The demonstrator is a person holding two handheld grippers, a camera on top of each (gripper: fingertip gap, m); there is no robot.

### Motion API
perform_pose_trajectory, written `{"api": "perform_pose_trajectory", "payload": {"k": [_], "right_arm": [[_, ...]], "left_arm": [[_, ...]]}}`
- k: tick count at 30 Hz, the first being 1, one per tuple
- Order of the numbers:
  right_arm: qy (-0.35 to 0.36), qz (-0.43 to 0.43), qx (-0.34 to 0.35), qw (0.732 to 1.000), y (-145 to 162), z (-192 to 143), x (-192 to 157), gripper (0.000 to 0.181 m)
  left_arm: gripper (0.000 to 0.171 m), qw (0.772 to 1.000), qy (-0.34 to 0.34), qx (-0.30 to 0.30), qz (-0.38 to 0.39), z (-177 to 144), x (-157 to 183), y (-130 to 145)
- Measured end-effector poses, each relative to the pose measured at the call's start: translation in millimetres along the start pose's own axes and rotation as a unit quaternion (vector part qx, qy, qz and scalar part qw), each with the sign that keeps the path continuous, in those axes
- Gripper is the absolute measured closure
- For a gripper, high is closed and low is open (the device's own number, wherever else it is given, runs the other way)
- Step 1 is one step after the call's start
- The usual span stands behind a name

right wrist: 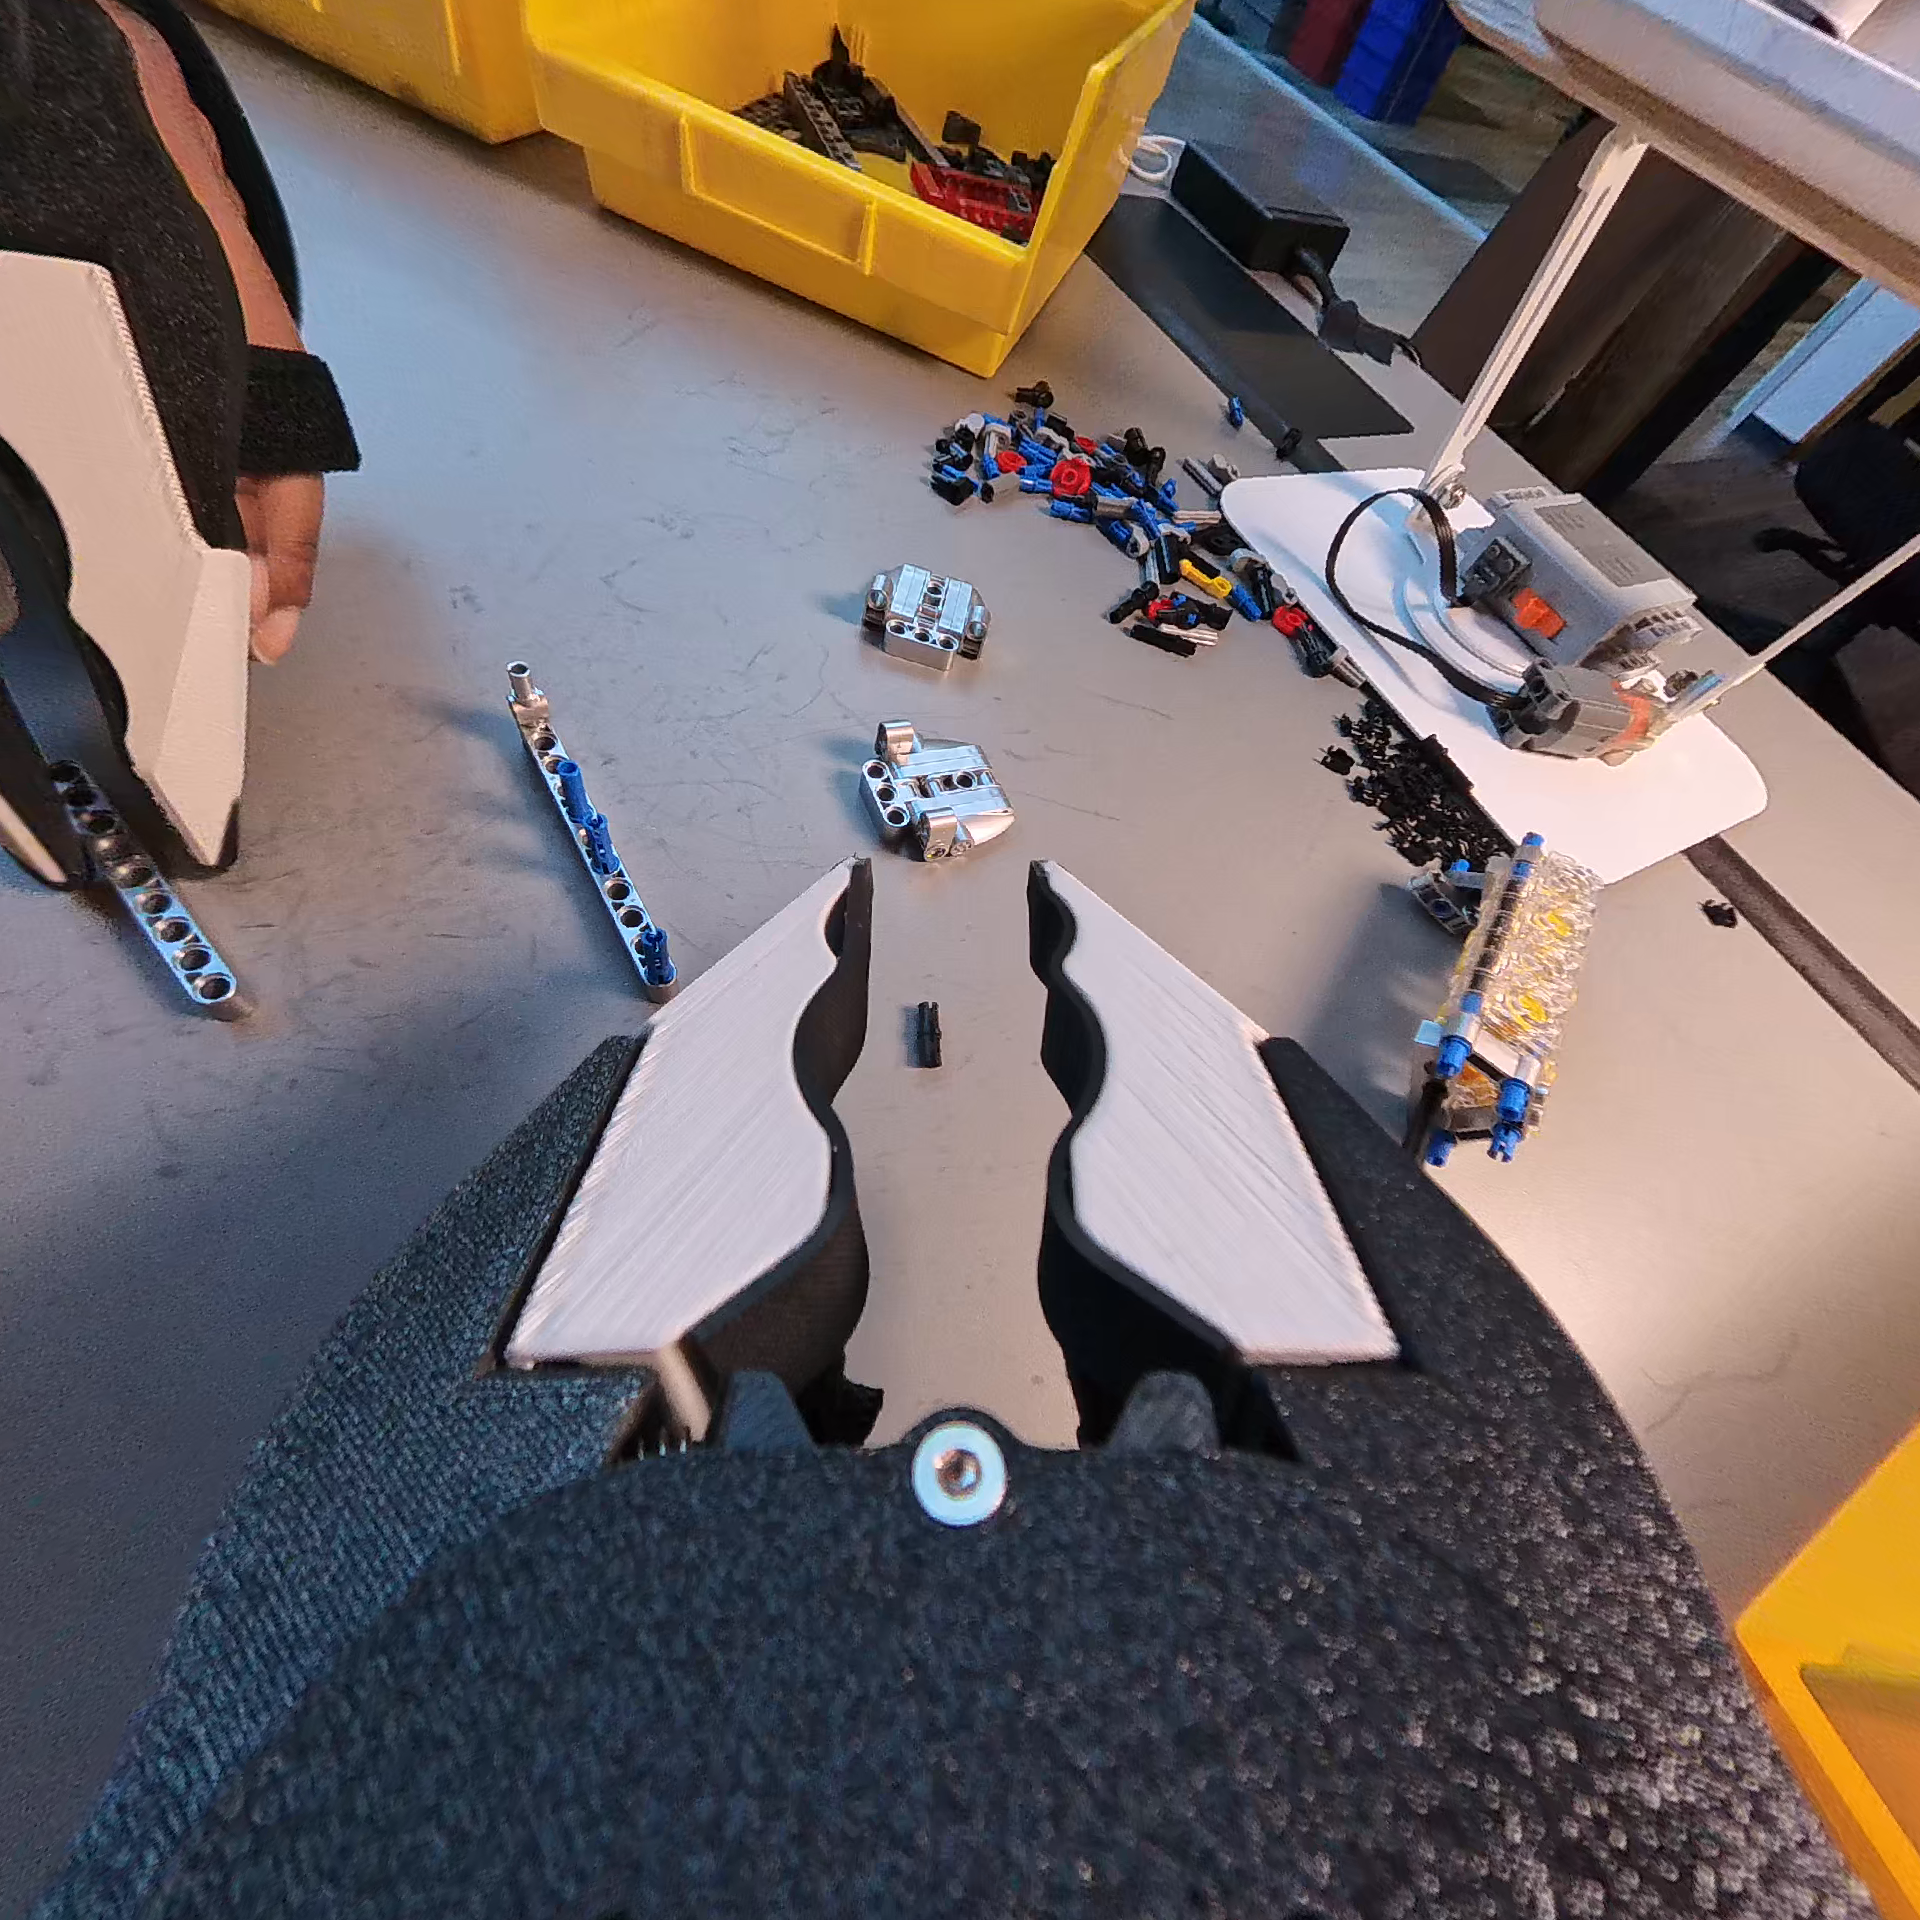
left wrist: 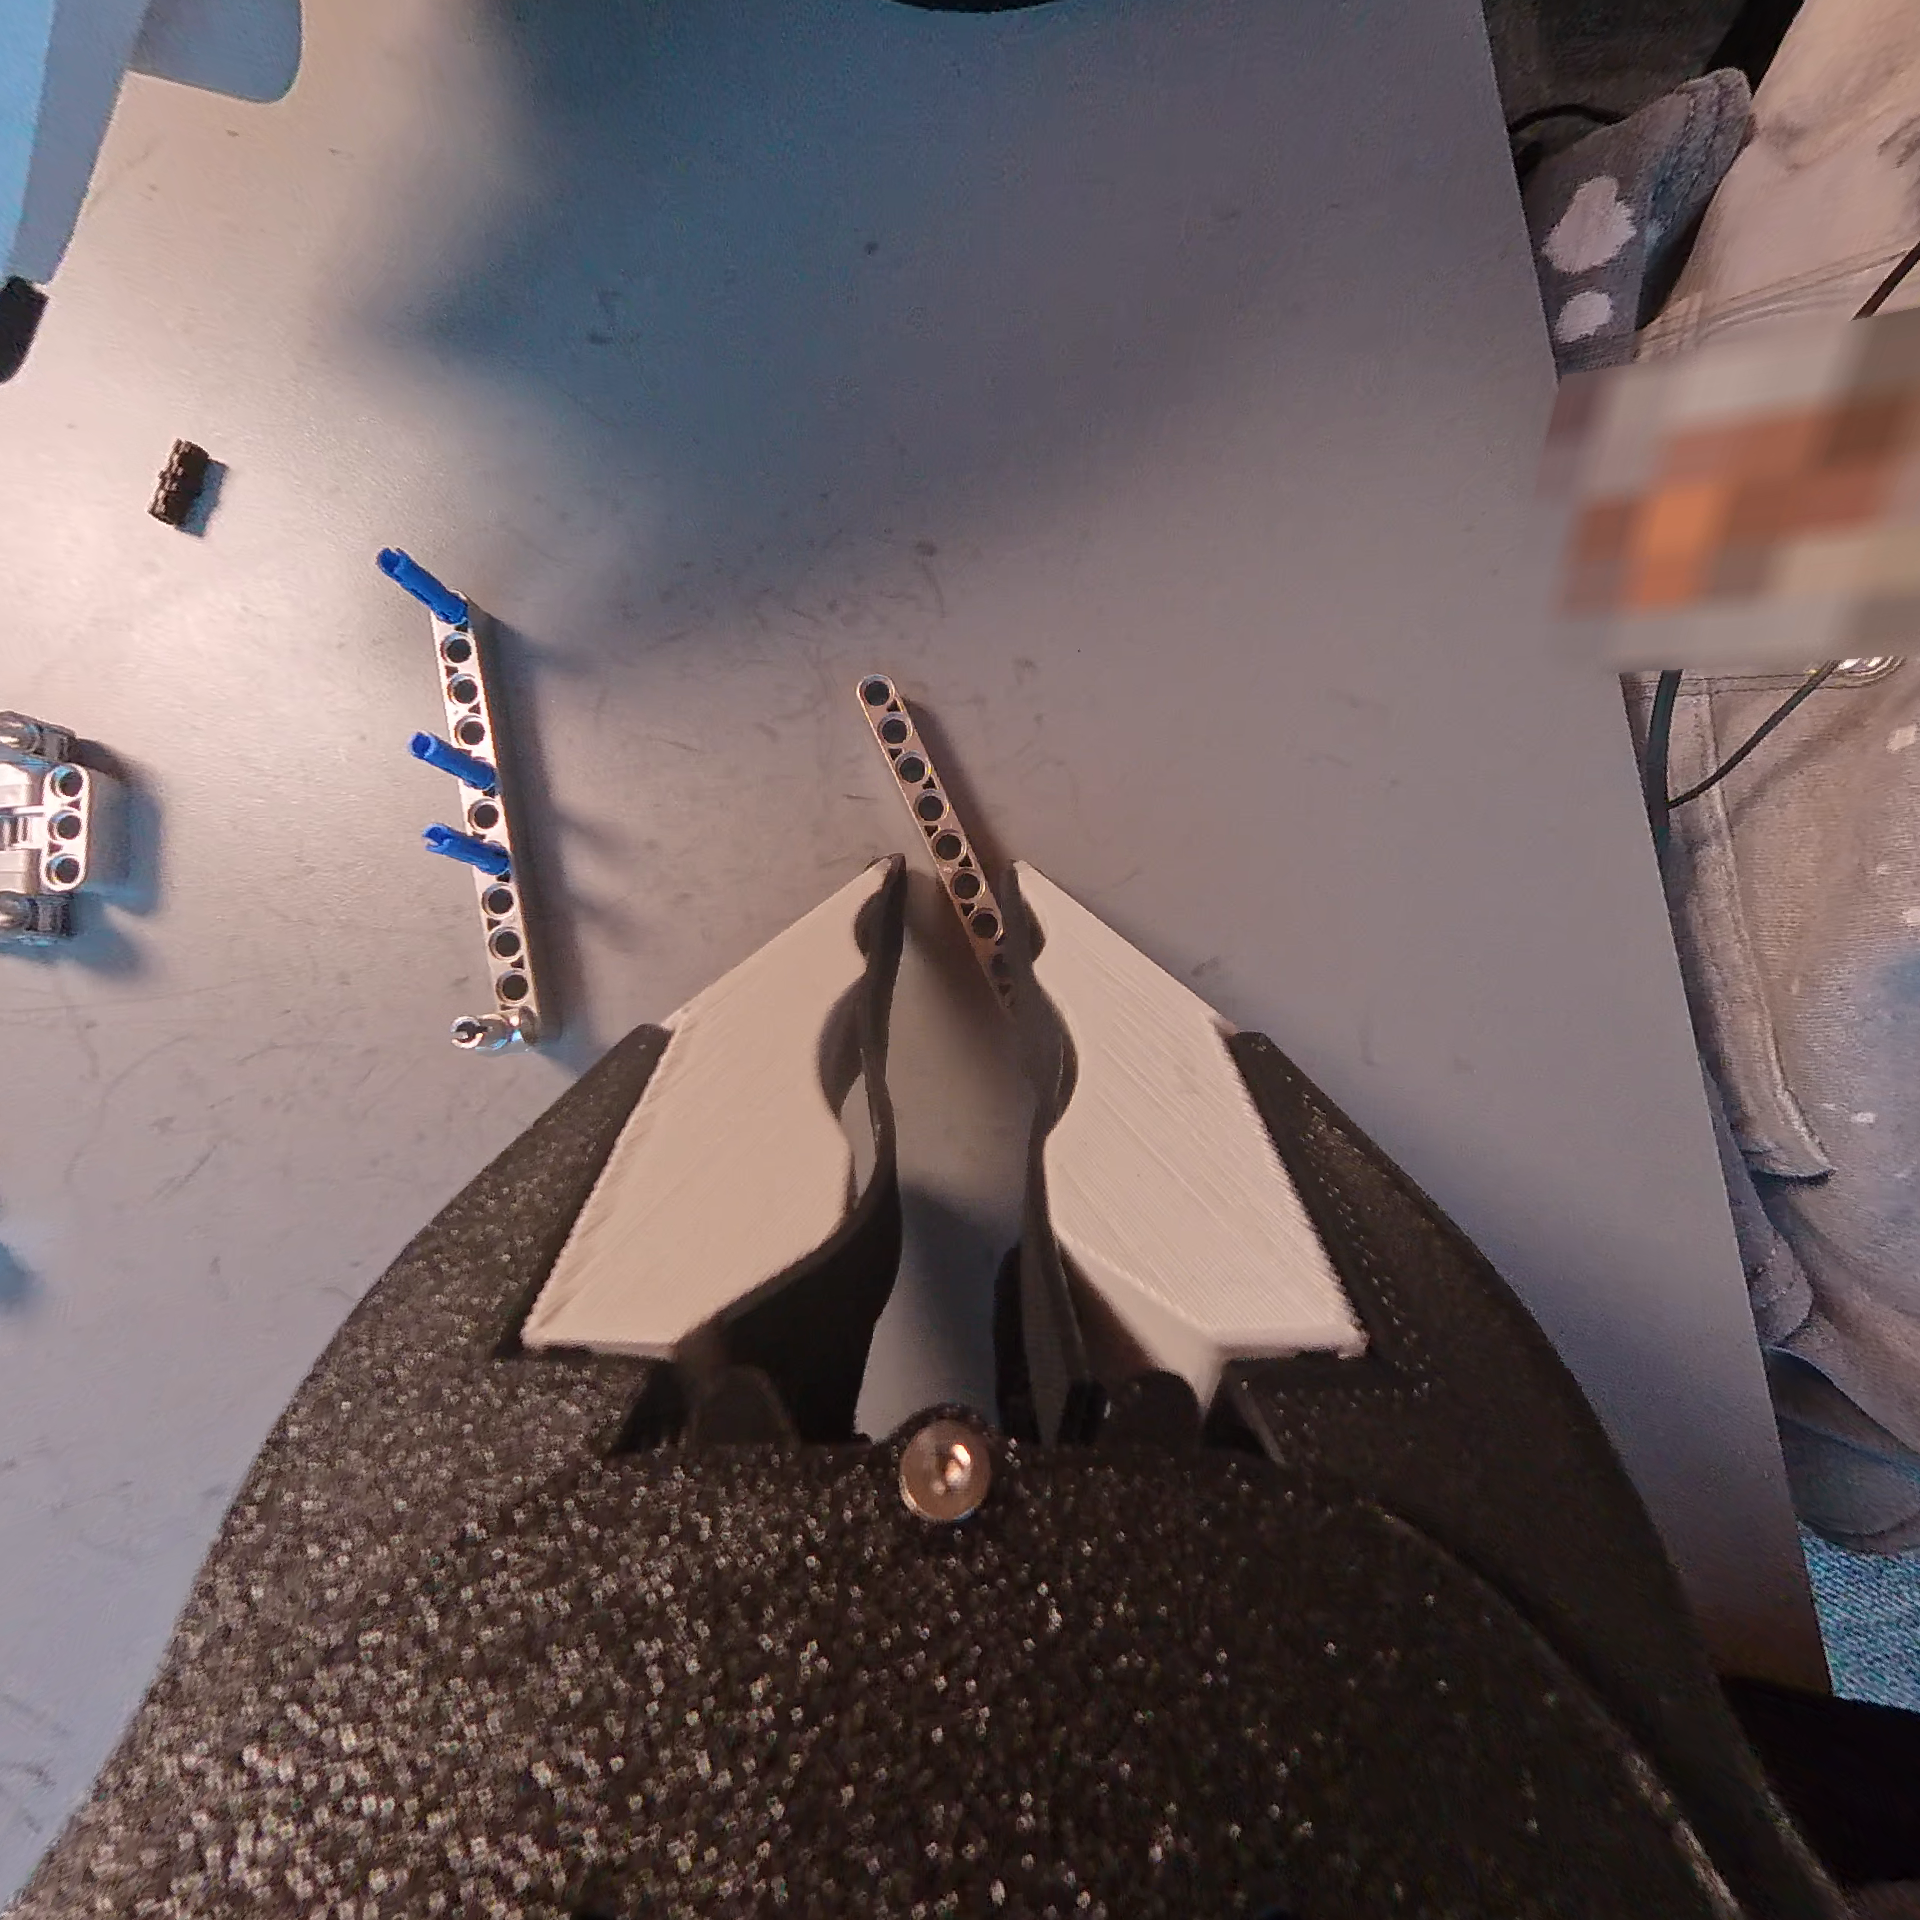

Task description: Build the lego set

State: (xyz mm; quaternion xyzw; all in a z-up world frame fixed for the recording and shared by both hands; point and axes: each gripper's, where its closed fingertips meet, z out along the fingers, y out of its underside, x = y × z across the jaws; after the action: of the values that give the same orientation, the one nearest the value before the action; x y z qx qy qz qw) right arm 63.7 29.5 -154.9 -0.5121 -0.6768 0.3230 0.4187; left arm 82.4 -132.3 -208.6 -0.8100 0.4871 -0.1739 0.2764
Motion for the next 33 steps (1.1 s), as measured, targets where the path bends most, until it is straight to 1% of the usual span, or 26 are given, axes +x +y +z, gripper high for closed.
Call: {"api": "perform_pose_trajectory", "payload": {"k": [6, 15, 23, 29, 31, 33], "right_arm": [[0.002, -0.001, 0.004, 1.0, -2.4, -1.7, 0.3, 0.153], [0.001, -0.007, 0.01, 1.0, -5.5, -3.4, -1.0, 0.153], [-0.026, 0.0, 0.047, 0.999, -18.2, -8.9, -8.5, 0.152], [-0.053, -0.002, 0.072, 0.996, -27.5, -12.9, -18.0, 0.151], [-0.067, -0.001, 0.083, 0.994, -31.1, -15.2, -22.1, 0.151], [-0.093, 0.0, 0.094, 0.991, -34.5, -17.8, -30.6, 0.152]], "left_arm": [[0.166, 1.0, 0.001, 0.01, -0.003, -1.1, -3.8, 1.5], [0.166, 0.999, -0.02, 0.021, -0.016, -3.9, -16.4, 2.6], [0.166, 0.993, -0.056, 0.095, -0.037, -26.0, -35.9, -13.2], [0.166, 0.977, -0.113, 0.169, -0.067, -51.3, -62.4, -26.3], [0.166, 0.971, -0.133, 0.184, -0.082, -57.9, -72.5, -25.8], [0.166, 0.968, -0.134, 0.189, -0.092, -59.6, -76.6, -23.6]]}}
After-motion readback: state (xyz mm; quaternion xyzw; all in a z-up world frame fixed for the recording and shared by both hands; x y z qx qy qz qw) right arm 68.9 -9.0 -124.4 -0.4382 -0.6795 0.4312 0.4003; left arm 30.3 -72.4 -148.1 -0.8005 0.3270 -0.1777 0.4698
